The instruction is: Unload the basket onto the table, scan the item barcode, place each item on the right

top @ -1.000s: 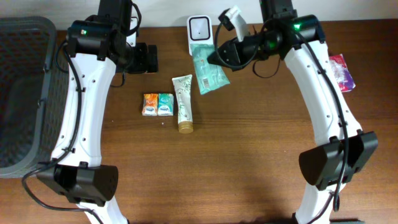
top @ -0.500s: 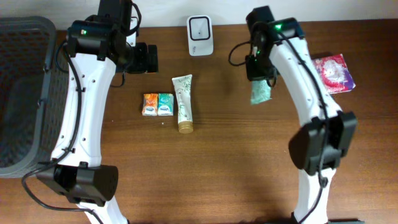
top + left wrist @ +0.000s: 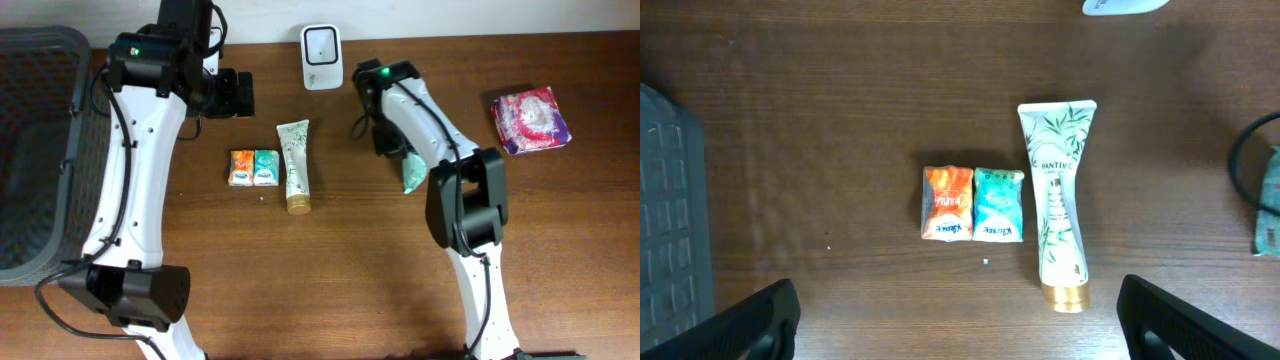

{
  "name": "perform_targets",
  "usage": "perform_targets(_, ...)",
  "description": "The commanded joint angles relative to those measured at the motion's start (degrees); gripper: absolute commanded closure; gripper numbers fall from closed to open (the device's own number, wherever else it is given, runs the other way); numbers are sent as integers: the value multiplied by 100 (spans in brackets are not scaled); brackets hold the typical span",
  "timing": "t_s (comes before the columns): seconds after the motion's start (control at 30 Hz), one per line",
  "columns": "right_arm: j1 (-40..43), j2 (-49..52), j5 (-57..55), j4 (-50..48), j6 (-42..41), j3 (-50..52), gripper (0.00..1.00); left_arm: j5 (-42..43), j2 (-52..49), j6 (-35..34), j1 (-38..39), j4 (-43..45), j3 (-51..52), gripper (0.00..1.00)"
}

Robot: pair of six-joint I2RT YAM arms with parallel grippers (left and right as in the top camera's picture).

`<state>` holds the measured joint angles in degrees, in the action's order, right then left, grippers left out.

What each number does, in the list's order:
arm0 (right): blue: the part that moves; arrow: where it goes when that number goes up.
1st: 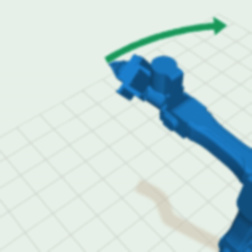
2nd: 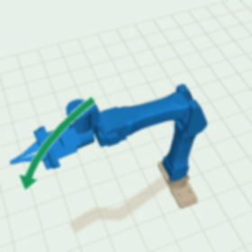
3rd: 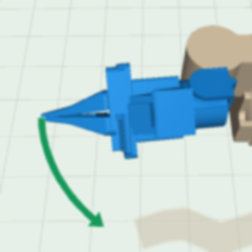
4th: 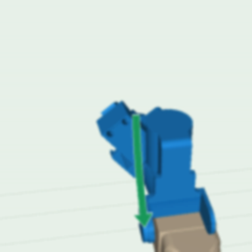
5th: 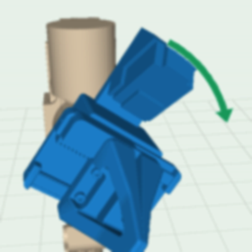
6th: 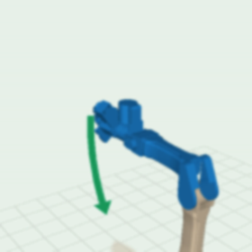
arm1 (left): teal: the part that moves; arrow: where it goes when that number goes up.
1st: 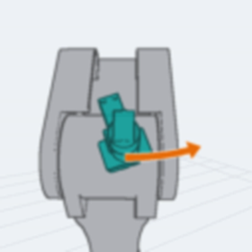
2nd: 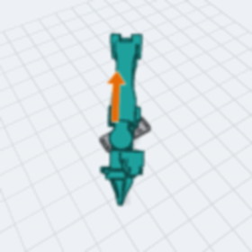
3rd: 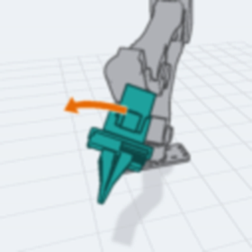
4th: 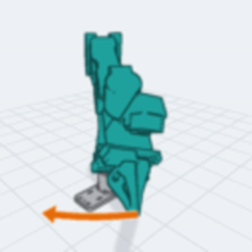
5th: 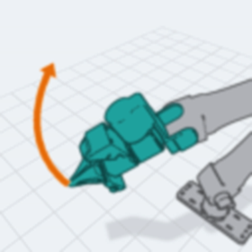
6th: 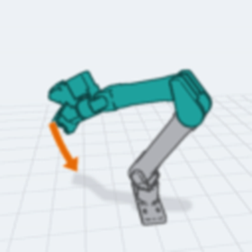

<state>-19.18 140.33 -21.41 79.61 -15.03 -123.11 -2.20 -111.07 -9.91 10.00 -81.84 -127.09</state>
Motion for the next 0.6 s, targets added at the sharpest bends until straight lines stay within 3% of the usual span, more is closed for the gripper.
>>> perform_targets(0.0, -369, 138, 317, -57, -48, 17, 70, -42, 17, 13, -31, 7, -48, 1)
perform_targets(0.03, -455, 138, 317, -46, -46, 15, 63, -42, 17, 13, -31, 7, -46, 1)
perform_targets(0.07, -531, 138, 317, -31, -48, 13, 50, -42, 17, 13, -31, 7, -46, 1)
perform_targets(0.1, -634, 136, 306, -2, -48, 7, 45, -42, 17, 13, -31, 7, -46, 1)
perform_targets(0.13, -710, 136, 245, 44, -48, -24, 51, -42, 17, 13, -31, 7, -48, 1)
perform_targets(0.17, -763, 136, 15, 81, -48, -35, 76, -42, 17, 13, -31, 7, -46, 1)
perform_targets(0.2, -782, 136, -203, 118, -48, -35, 96, -42, 17, 13, -31, 7, -46, 1)
perform_targets(0.43, -468, 138, -2594, 691, -372, -33, 96, -42, 17, 13, -31, 7, -46, 1)
perform_targets(0.57, -166, 249, -2288, 369, -673, 166, 96, -42, 17, 13, -31, 7, -46, 1)
